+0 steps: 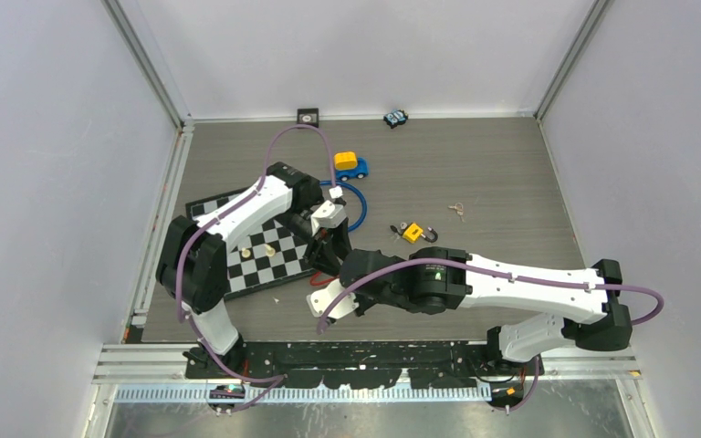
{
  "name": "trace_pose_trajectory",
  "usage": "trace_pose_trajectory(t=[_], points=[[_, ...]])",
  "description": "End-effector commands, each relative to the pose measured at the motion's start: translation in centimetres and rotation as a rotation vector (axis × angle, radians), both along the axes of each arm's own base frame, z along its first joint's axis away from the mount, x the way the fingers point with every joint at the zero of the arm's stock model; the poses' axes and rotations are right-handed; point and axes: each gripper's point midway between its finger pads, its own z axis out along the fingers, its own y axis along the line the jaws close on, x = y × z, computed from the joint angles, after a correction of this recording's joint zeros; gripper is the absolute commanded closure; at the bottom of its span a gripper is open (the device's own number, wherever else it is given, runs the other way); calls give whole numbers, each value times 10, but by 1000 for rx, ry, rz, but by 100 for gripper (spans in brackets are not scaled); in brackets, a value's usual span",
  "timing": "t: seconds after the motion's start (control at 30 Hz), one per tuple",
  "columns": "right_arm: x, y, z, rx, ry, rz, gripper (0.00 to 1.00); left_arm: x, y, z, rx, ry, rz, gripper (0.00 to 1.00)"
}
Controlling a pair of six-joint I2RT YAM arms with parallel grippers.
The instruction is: Unlock with the key
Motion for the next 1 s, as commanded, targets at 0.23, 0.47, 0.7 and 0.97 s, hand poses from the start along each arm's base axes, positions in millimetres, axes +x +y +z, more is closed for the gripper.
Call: trace_pose_trajectory(t=[0.23,0.47,0.7,0.97], points=[[-3,7,8,33,8,4,100,-1,-1,16,-45,29,28,100],[-5,8,10,41,22,7,100,-1,-1,15,-43,31,29,100],[-6,9,8,40,28,5,100,-1,0,15,-43,30,29,100],[-5,13,11,51,28,-4,100,-1,-1,15,-46,33,30,100]])
